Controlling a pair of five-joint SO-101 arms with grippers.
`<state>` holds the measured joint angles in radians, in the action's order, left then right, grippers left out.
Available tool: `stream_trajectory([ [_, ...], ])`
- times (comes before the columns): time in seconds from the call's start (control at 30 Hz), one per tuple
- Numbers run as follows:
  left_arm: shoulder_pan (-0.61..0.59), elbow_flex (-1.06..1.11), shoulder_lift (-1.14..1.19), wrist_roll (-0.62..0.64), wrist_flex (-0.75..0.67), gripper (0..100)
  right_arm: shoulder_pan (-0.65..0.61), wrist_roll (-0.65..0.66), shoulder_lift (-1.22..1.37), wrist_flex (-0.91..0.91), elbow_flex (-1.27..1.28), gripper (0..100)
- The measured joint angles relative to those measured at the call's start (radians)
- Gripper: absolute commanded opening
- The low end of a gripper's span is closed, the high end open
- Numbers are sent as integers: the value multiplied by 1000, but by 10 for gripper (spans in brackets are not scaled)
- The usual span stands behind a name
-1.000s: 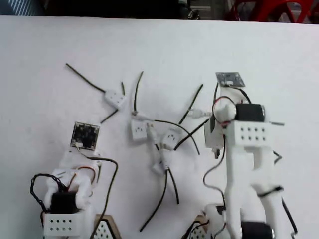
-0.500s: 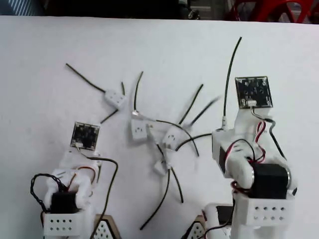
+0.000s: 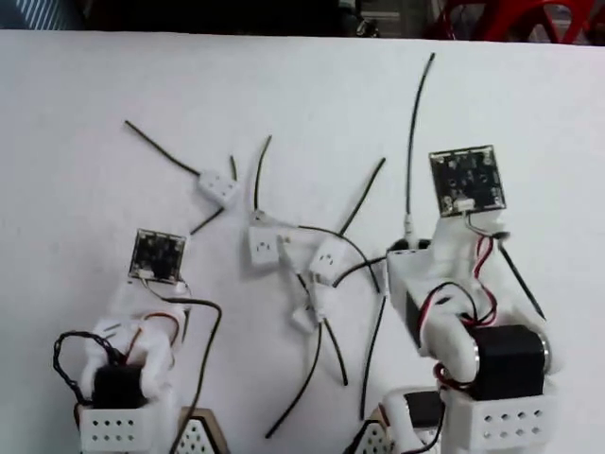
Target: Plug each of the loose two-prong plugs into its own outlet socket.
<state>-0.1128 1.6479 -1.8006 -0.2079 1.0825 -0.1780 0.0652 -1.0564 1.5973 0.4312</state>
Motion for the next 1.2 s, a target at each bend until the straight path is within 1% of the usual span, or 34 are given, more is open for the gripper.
stream_trajectory([
  [0.07, 0, -43, 0, 0, -29, 49, -86, -44, 0, -9, 0, 17],
  [0.3, 0, -150, 0, 8, -218, 49, -387, -158, 0, -92, 8, 17],
  [0.4, 0, -209, 0, 91, -255, 49, -483, -170, -2, -129, 23, 17],
  [0.57, 0, -308, -6, 230, -258, 49, -588, -172, -106, -187, 69, 17],
  [0.7, 0, -356, -9, 296, -258, 49, -692, -172, -239, -247, 190, 17],
  [0.8, 0, -402, -11, 353, -258, 52, -738, -169, -331, -298, 295, 17],
  [0.87, 3, -433, -12, 402, -258, 53, -772, -143, -385, -330, 358, 17],
  [0.93, 46, -460, -12, 427, -253, 50, -804, -124, -430, -358, 404, 17],
  [1.0, 118, -493, -12, 414, -218, 50, -818, -114, -470, -371, 445, 17],
  [1.2, 431, -609, -14, 295, -46, 50, -818, -112, -486, -376, 494, 17],
])
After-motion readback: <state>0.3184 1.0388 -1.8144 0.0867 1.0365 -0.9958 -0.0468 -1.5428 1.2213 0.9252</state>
